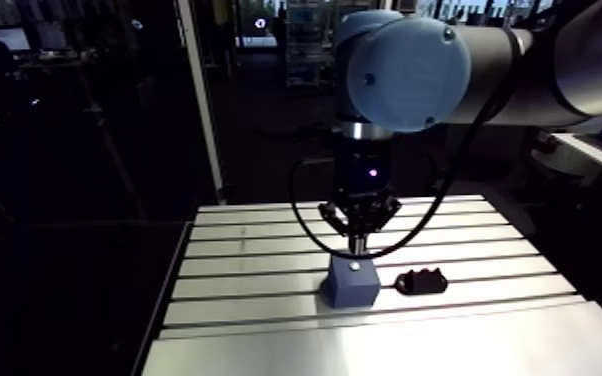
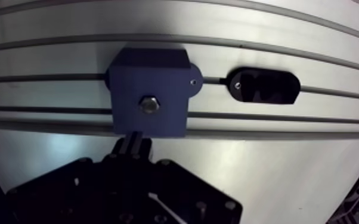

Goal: Pick up the M10 bolt and insert it into the hex recess until seated.

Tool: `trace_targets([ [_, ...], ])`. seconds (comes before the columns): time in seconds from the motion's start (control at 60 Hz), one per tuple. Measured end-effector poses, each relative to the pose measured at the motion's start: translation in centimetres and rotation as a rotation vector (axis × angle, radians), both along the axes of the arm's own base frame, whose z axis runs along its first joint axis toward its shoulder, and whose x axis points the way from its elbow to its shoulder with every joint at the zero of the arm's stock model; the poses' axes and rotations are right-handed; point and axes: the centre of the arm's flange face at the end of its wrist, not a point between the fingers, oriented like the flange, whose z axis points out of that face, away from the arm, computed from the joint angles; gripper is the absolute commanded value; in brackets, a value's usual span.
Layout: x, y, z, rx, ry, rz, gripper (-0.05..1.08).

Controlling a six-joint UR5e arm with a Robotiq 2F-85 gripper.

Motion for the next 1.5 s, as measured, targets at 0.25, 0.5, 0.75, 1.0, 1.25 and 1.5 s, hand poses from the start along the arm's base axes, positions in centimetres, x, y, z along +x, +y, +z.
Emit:
trace_targets([
  [0.25,0.0,0.0,-0.3,0.007,0.001,-0.023,1.08],
  [0.5,0.0,0.0,-0.7,0.010,0.020,-0.022,1.08],
  [0.75,0.1,0.0,-1.3,0.008,0.020,-0.019,1.08],
  [1.0,0.3,0.1,-1.7,0.007,0.019,-0.016,1.08],
  [1.25,0.2,0.3,-2.0,0.007,0.029,-0.010,1.08],
  [1.5,0.0,0.4,-2.4,0.004,0.031,-0.003,1.08],
])
